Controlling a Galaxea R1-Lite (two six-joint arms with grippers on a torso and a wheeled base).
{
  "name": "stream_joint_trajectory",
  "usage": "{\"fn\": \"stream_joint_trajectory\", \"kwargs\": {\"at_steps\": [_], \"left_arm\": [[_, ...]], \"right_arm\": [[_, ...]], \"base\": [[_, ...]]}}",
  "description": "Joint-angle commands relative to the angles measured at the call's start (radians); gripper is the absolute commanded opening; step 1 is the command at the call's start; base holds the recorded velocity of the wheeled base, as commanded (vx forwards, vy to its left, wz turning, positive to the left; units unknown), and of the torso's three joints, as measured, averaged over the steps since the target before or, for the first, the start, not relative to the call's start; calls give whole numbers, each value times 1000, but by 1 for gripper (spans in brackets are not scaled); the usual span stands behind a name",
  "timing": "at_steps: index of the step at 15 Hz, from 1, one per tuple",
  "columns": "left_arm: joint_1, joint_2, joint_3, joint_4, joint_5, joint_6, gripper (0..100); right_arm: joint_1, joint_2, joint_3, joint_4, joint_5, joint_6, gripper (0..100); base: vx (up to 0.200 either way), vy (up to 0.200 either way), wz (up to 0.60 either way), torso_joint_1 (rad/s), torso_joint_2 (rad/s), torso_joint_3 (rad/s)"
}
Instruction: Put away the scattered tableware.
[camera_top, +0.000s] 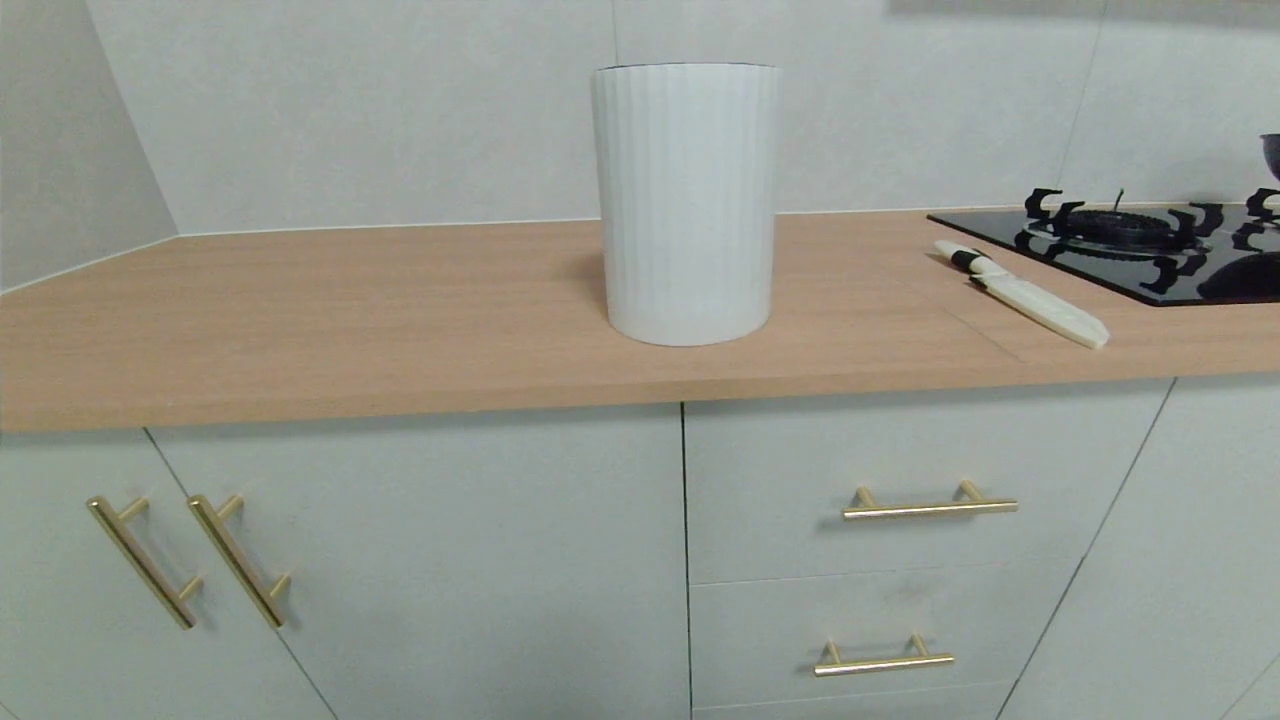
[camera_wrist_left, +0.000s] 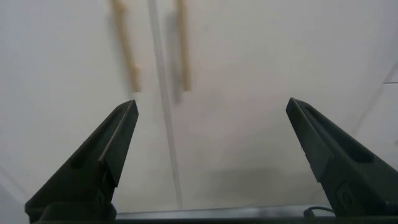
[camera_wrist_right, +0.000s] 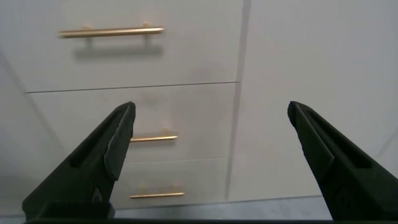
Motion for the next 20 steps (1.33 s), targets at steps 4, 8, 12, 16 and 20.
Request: {"fn": "stream_joint_trajectory", "kwargs": {"at_steps": [4, 8, 12, 16, 20], "left_arm": [[0, 0, 0, -1, 0, -1, 100], [0, 0, 0, -1, 0, 0, 100], [0, 0, 0, 0, 0, -1, 100], [0, 0, 0, -1, 0, -1, 100], [0, 0, 0, -1, 0, -1, 100]], "right_arm": [[0, 1, 0, -1, -1, -1, 100], [0, 1, 0, -1, -1, -1, 100], [0, 1, 0, -1, 1, -3, 100], [0, 1, 0, -1, 1, -3, 100], [0, 1, 0, -1, 1, -3, 100]], "base": [[0, 0, 0, 0, 0, 0], [0, 0, 0, 0, 0, 0], [0, 0, 0, 0, 0, 0], [0, 0, 0, 0, 0, 0], [0, 0, 0, 52, -211, -211]]}}
